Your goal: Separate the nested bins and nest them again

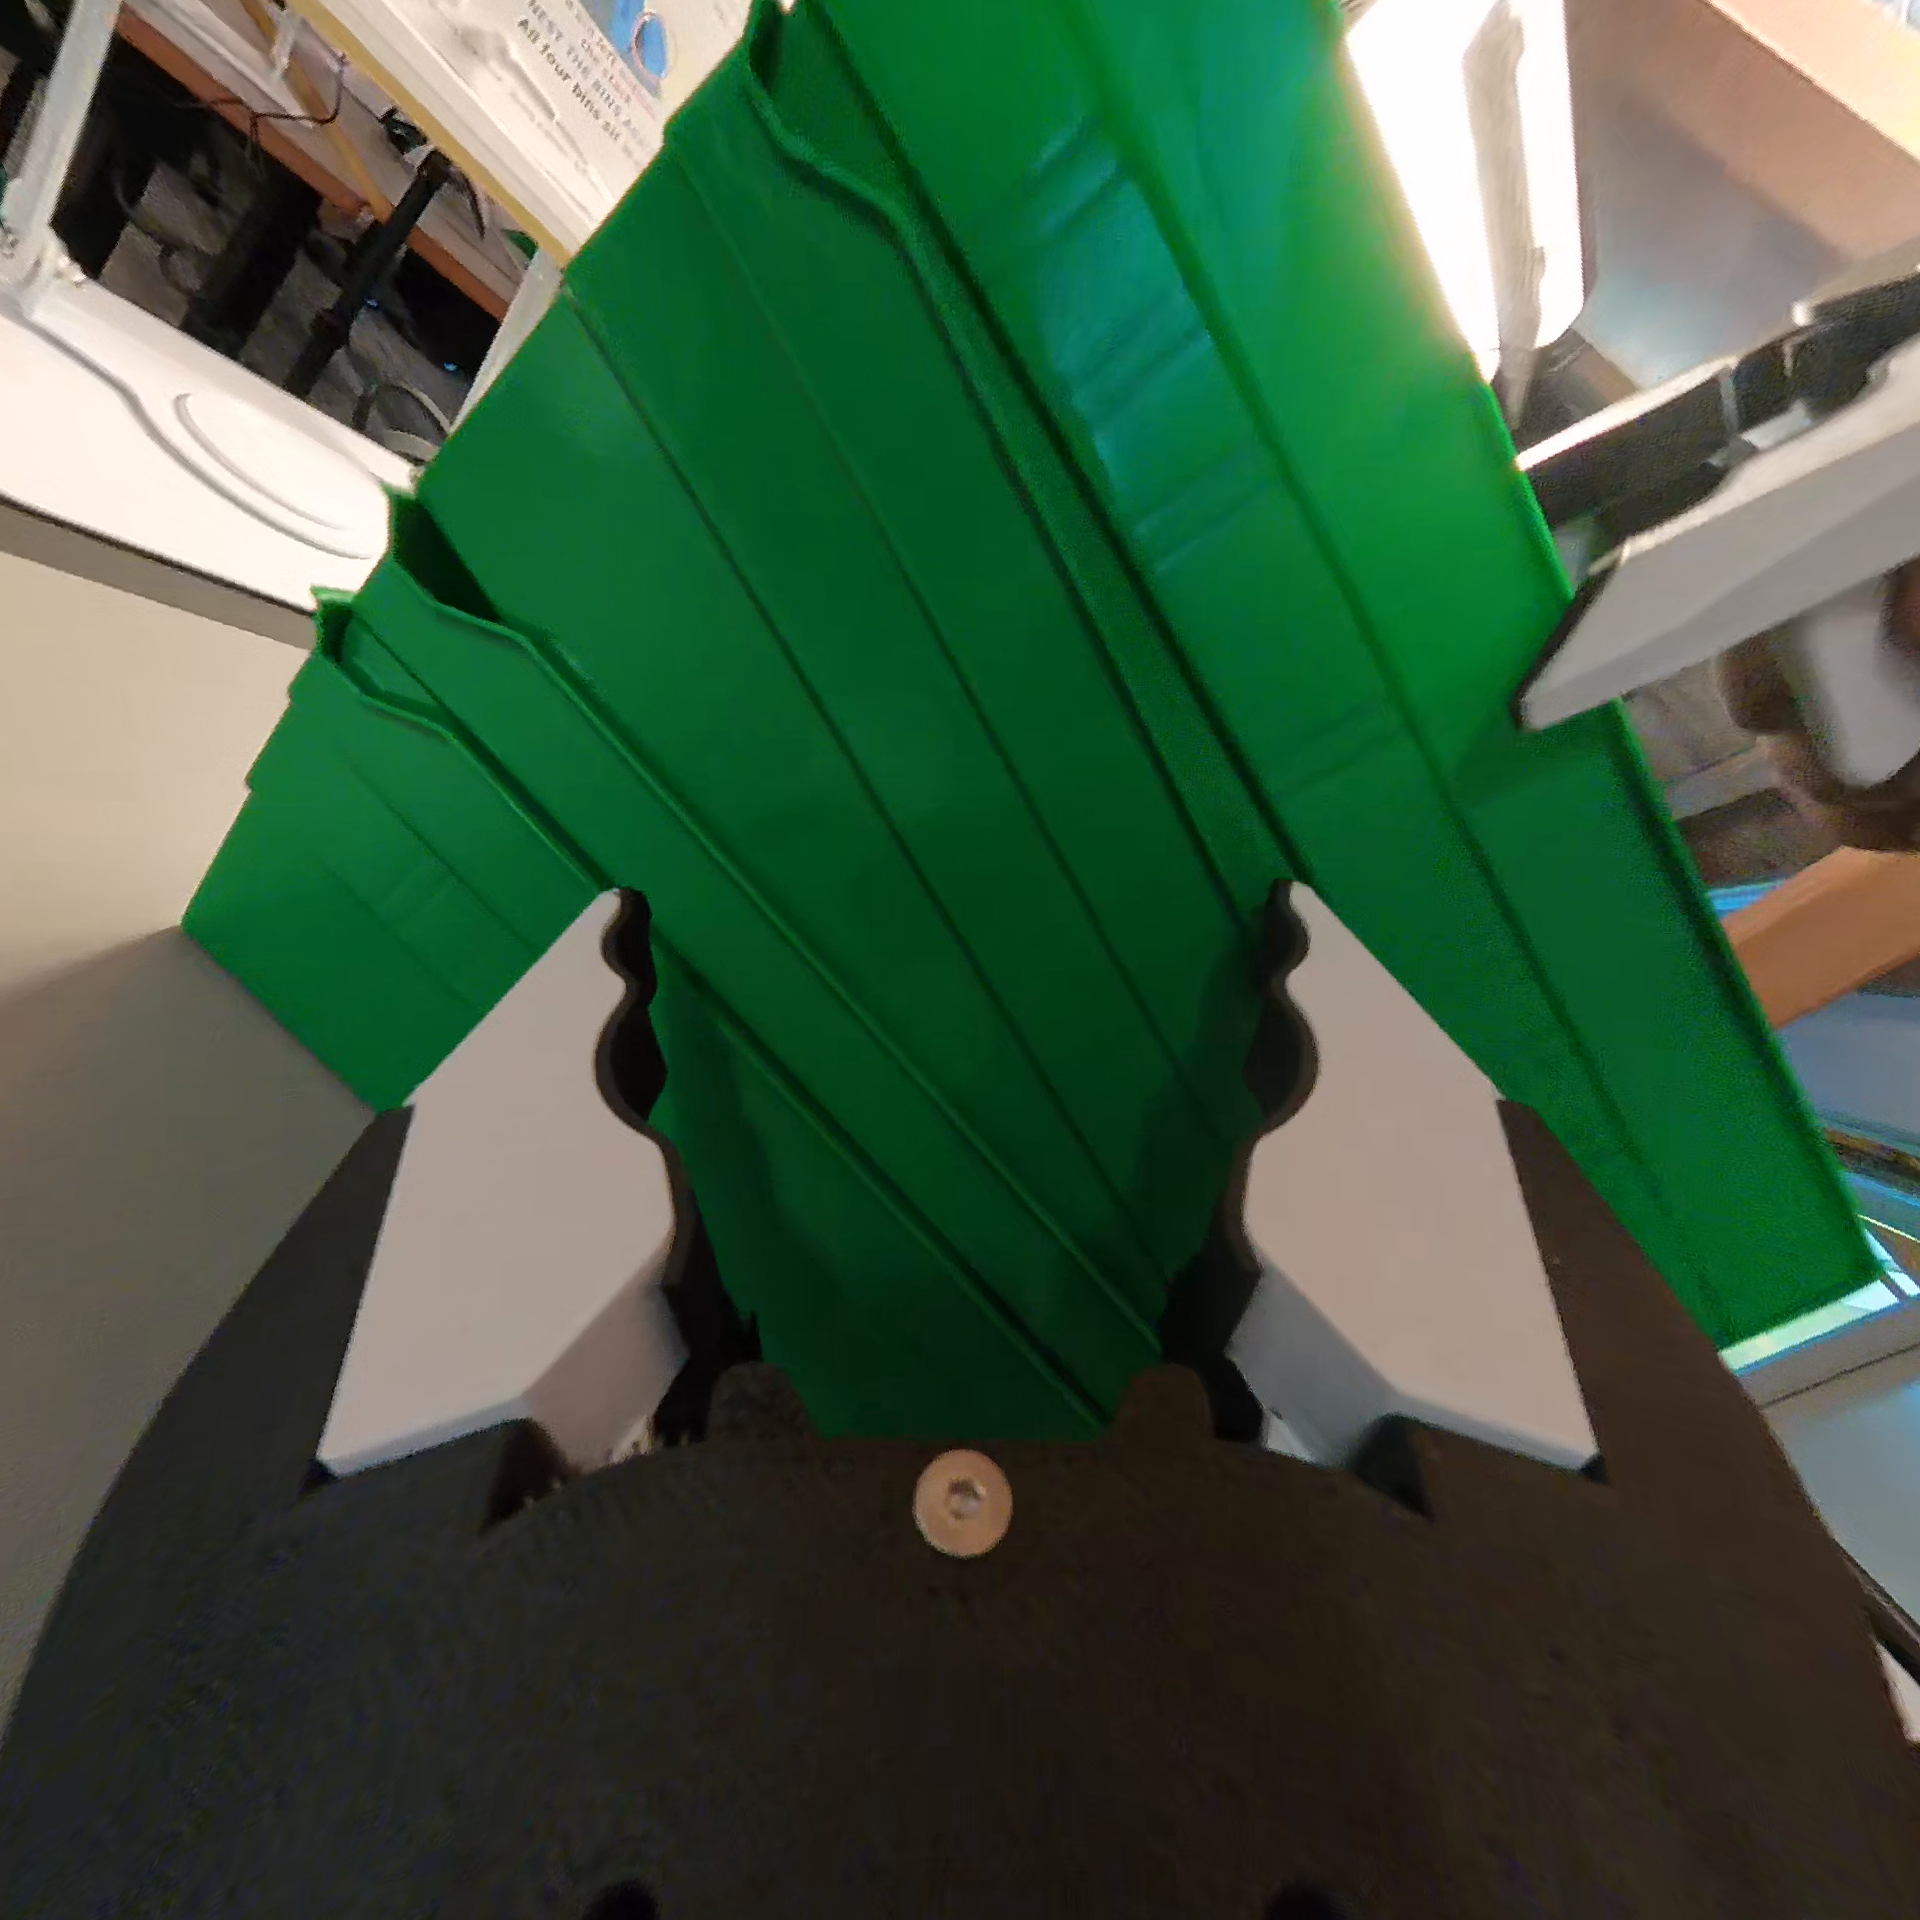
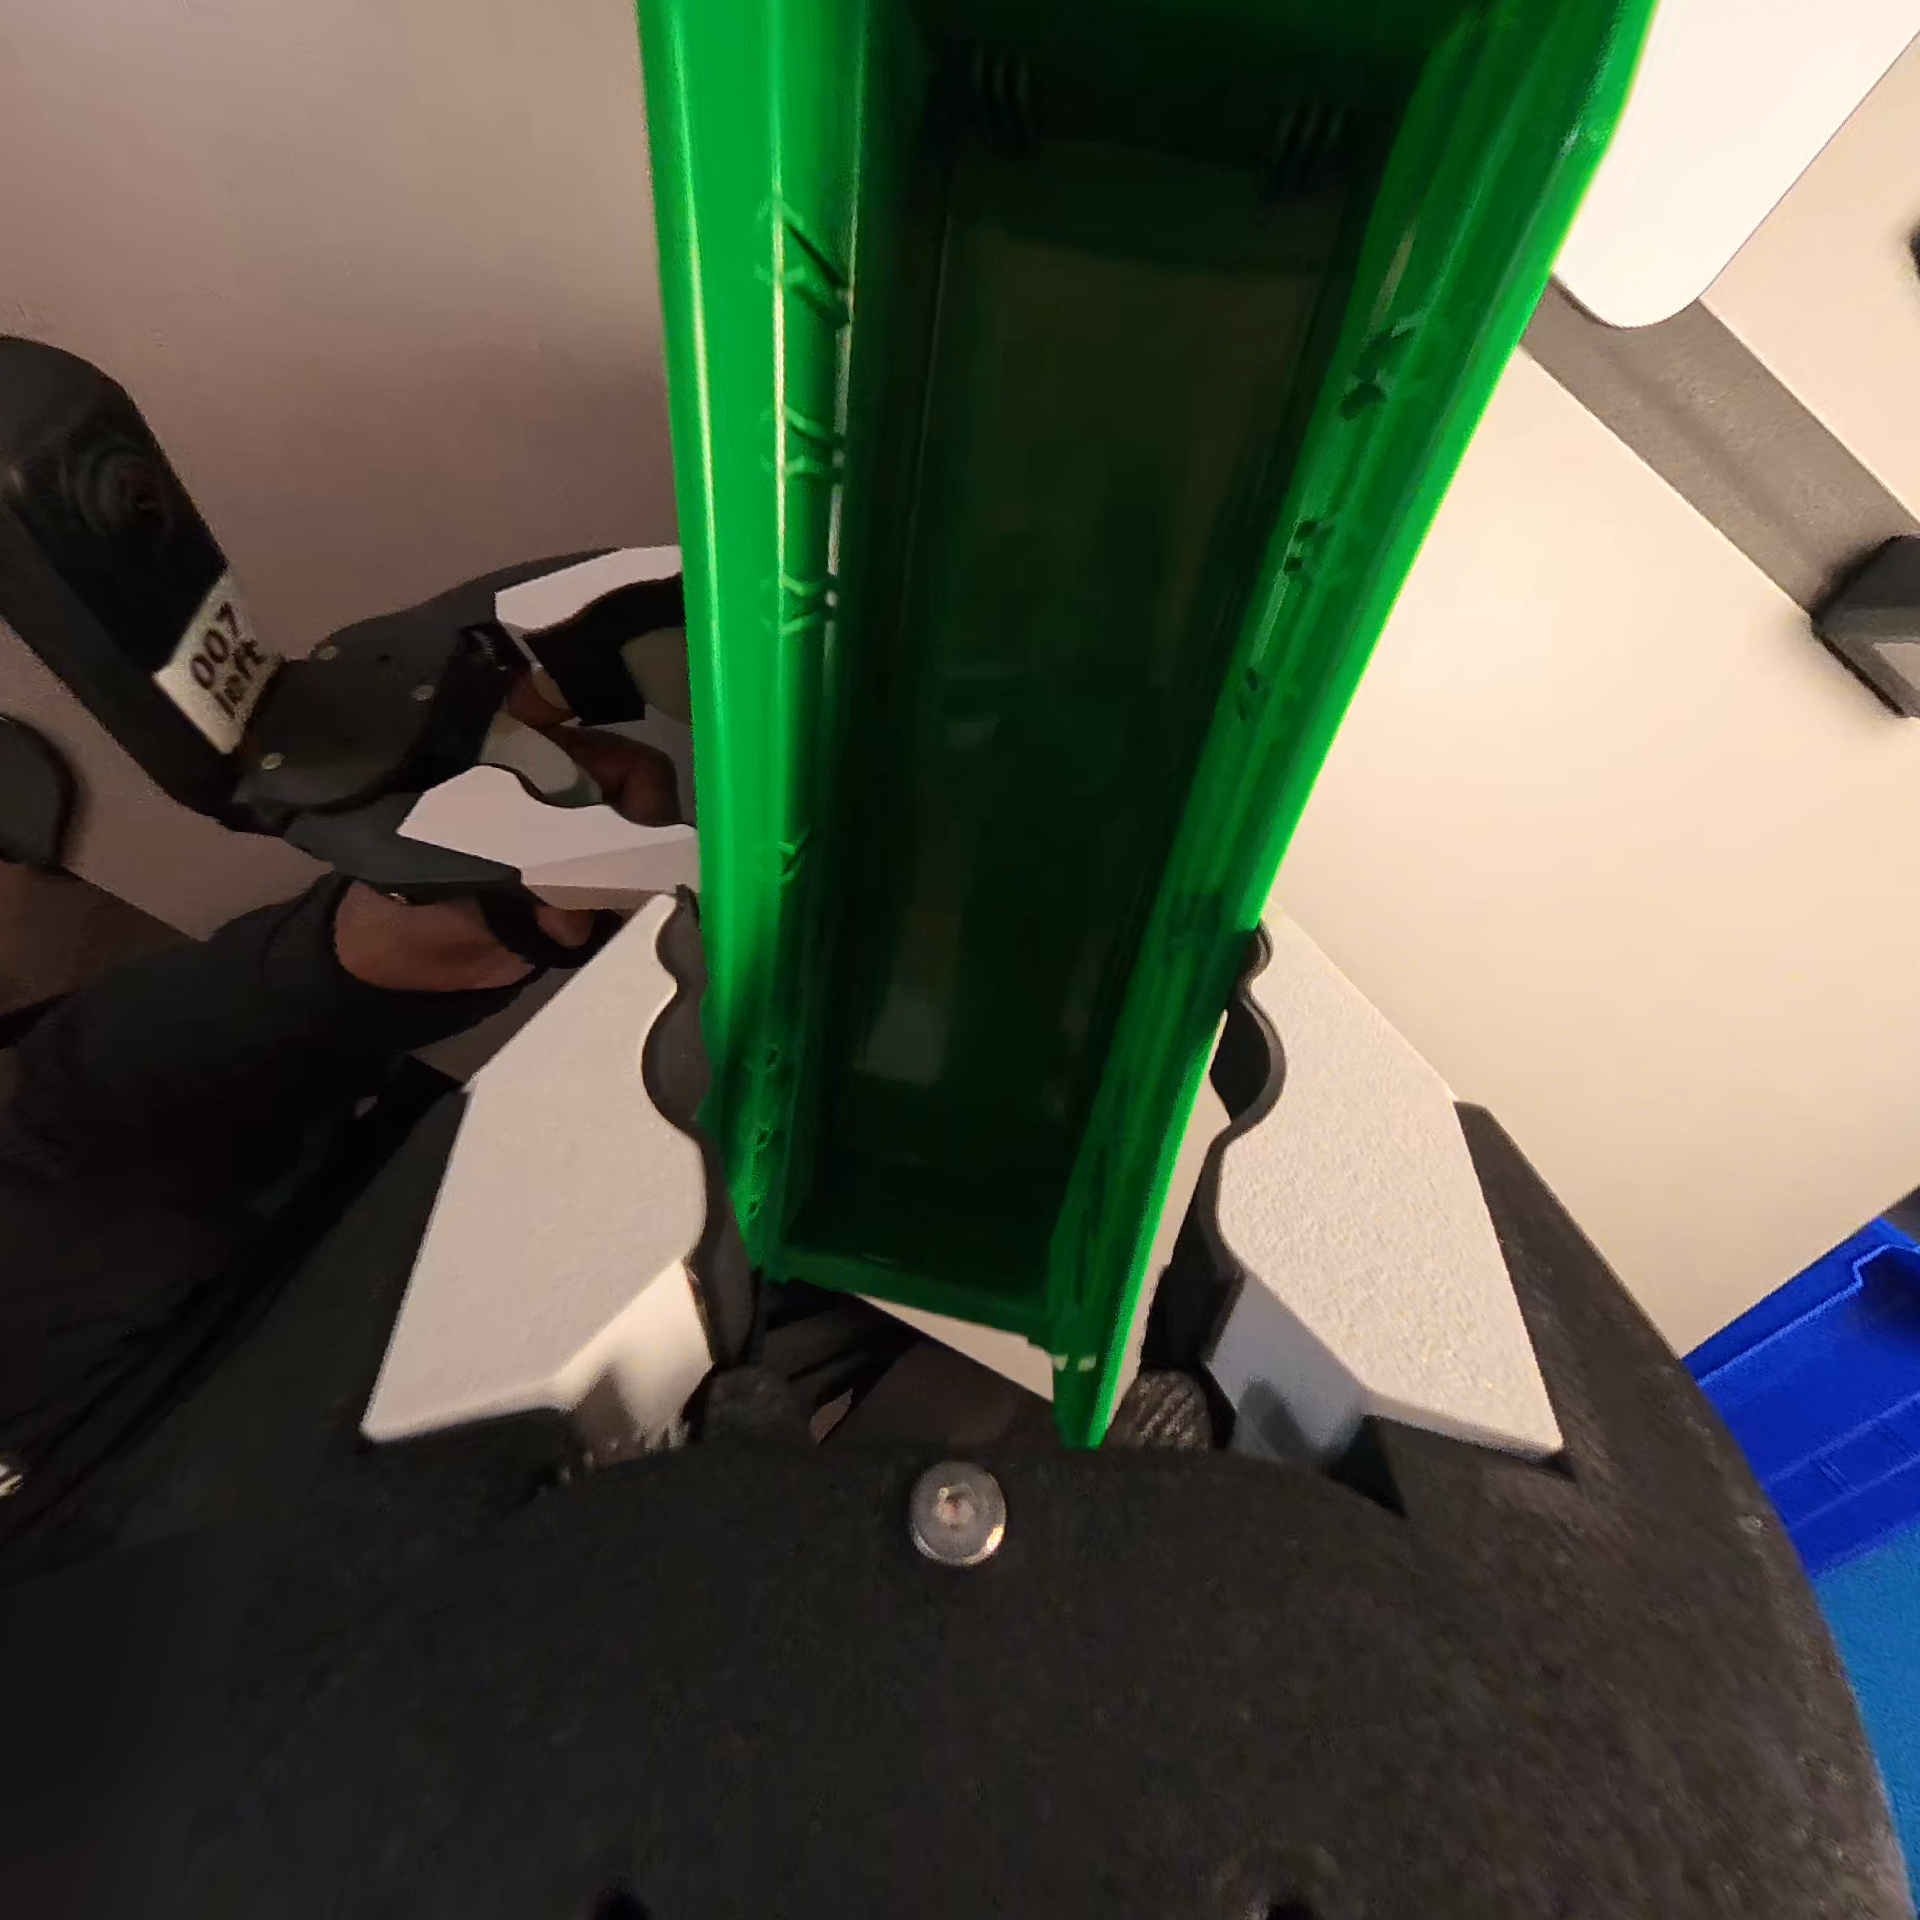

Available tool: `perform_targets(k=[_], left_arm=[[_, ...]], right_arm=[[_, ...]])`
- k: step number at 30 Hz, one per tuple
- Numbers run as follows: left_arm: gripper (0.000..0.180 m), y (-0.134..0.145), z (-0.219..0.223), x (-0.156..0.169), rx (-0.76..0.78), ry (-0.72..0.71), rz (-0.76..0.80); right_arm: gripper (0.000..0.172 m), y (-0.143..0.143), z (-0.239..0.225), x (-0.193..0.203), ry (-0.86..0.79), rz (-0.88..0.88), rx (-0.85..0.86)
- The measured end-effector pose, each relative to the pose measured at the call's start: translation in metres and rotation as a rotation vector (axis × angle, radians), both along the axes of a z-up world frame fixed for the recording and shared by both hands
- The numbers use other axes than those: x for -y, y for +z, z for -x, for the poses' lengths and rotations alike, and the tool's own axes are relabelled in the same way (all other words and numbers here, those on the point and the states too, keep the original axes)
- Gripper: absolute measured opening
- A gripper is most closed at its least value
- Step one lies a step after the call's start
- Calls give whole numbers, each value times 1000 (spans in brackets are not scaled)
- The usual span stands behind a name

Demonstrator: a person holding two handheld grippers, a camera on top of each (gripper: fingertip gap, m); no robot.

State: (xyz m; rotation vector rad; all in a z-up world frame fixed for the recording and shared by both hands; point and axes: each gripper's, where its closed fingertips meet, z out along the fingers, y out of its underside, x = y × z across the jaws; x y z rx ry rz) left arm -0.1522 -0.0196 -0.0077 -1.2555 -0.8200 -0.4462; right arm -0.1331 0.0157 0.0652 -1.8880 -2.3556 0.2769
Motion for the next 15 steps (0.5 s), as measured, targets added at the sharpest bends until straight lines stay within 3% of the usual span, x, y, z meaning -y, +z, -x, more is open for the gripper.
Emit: perform_targets(k=[6,11,15], left_arm=[[115,23,0,24,-86,-8,-116],[112,17,8,37,-56,-26,-154],[111,0,13,34,-58,-49,-90]], right_arm=[[101,32,0,-6,-6,-5,-21],[101,58,-7,-21,-22,4,-50],[101,82,-17,-43,-54,1,-88]])
